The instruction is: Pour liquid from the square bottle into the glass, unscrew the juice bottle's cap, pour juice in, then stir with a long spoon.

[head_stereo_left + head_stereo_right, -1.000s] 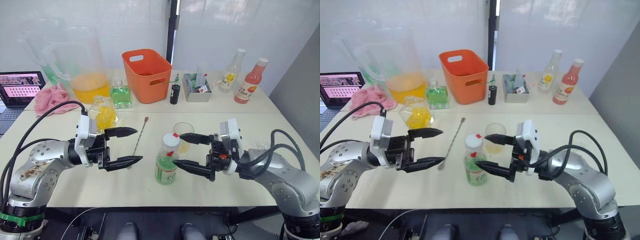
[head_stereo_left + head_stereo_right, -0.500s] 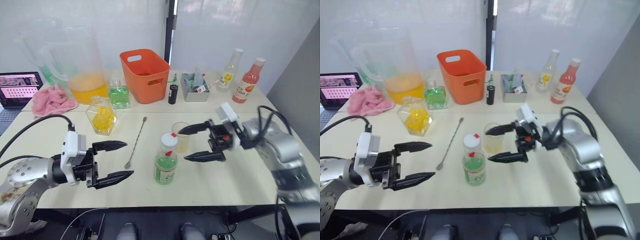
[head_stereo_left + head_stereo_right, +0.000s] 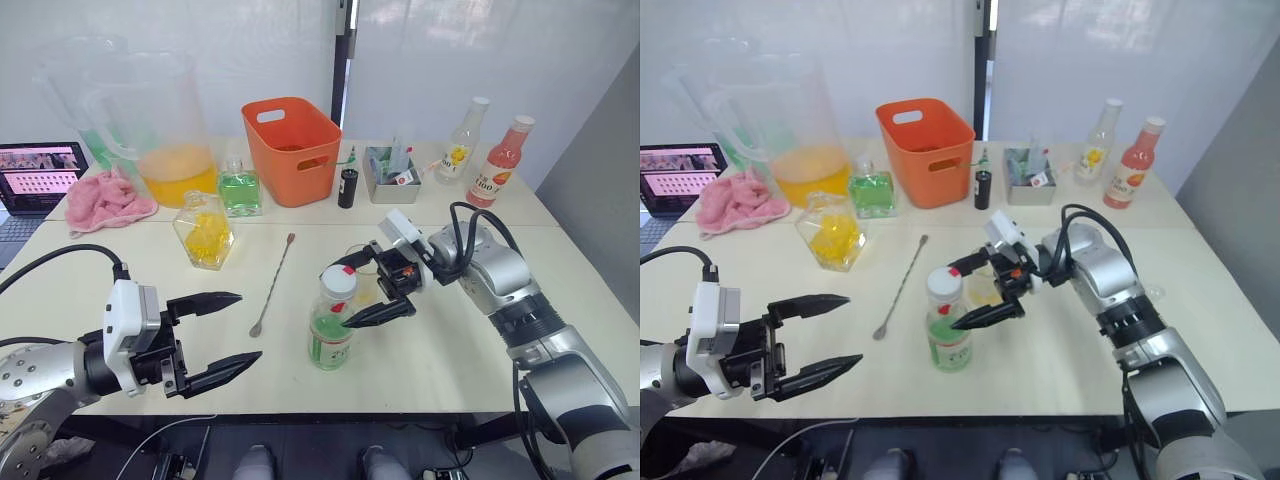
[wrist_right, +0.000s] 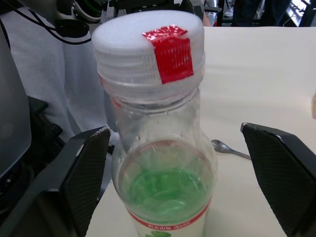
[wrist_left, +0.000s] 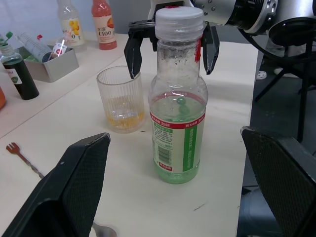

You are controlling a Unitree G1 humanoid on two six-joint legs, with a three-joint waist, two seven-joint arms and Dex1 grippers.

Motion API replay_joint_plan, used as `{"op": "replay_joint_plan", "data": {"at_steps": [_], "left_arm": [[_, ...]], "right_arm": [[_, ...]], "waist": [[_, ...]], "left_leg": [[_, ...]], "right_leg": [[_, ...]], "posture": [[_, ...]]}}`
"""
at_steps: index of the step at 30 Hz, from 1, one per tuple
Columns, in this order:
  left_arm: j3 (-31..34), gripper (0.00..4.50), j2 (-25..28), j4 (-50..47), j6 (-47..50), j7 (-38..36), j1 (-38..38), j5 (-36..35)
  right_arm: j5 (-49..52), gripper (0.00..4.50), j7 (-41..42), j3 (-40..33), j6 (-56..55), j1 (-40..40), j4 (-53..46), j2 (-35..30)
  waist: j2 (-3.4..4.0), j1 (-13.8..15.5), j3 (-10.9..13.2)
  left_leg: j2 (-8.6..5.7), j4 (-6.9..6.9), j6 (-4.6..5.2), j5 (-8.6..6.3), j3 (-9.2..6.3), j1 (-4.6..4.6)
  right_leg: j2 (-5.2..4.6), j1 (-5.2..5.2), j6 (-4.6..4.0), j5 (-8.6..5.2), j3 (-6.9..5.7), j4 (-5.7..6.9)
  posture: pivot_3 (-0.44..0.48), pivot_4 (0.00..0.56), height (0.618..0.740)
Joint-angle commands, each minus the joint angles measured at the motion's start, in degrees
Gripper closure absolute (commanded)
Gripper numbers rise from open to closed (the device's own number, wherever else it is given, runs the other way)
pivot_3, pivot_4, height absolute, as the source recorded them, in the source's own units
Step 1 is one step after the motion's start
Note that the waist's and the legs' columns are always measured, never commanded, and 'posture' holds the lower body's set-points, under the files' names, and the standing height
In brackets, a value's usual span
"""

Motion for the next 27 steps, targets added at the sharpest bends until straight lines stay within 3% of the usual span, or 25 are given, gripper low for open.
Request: {"op": "replay_joint_plan", "data": {"at_steps": [1, 6, 11, 15, 21, 27], "left_arm": [[1.5, 0.0, 0.75, -2.39, 0.1, 1.22, 0.19, -1.26], [0.55, 0.0, 0.79, -2.48, -0.08, 1.76, 0.0, -1.79], [-1.45, 0.0, 1.14, 0.31, -1.1, -0.56, -1.64, -0.79], [-4.47, 0.0, 1.68, 3.99, -1.66, -3.43, -5.41, -0.12], [-10.31, 0.0, 1.53, 10.1, -2.81, -8.38, -11.81, 1.13], [-18.08, 0.0, -0.66, 17.21, -4.15, -13.05, -20.28, 3.56]], "right_arm": [[2.66, 1.54, 2.72, 0.64, -1.26, -1.31, -0.46, -0.27], [4.86, 3.17, 2.72, 0.59, 0.58, -0.93, -1.46, -1.69], [5.71, 3.24, 2.72, -3.59, 3.84, 2.19, -5.68, -3.79], [7.18, 3.24, -1.8, -9.58, 8.56, 8.43, -15.16, -7.17], [9.66, 3.24, -18.15, -21.32, 17.61, 21.53, -33.0, -11.74], [13.03, 3.24, -37.51, -31.75, 23.73, 34.22, -50.66, -10.6]], "waist": [[0.0, 0.04, 0.0], [0.0, 0.12, 0.0], [0.0, 0.27, 0.0], [0.0, 0.7, 0.0], [0.0, 0.54, 0.0], [-0.02, 0.58, -0.01]], "left_leg": [[0.0, 0.0, 0.0, 0.0, 0.0, 0.0], [0.01, 0.0, 0.0, 0.0, 0.0, 0.0], [0.01, -0.02, 0.0, 0.0, 0.0, 0.0], [0.0, -0.01, -0.01, 0.0, 0.0, -0.01], [0.01, -0.01, -0.02, -0.01, 0.0, -0.01], [0.0, 0.0, -0.01, 0.0, -0.01, -0.02]], "right_leg": [[0.01, 0.0, 0.0, 0.0, 0.0, 0.0], [0.01, 0.0, -0.01, 0.0, 0.0, 0.0], [0.02, -0.03, -0.02, -0.01, 0.0, 0.0], [0.02, -0.02, -0.01, -0.02, 0.0, -0.01], [0.04, -0.03, 0.07, -0.07, 0.0, -0.02], [0.04, -0.02, 0.08, -0.08, 0.02, -0.03]], "posture": [[0.0, 0.15, 0.738], [0.0, 0.15, 0.738], [0.0, 0.15, 0.738], [0.0, 0.15, 0.738], [0.0, 0.15, 0.738], [0.0, 0.15, 0.738]]}}
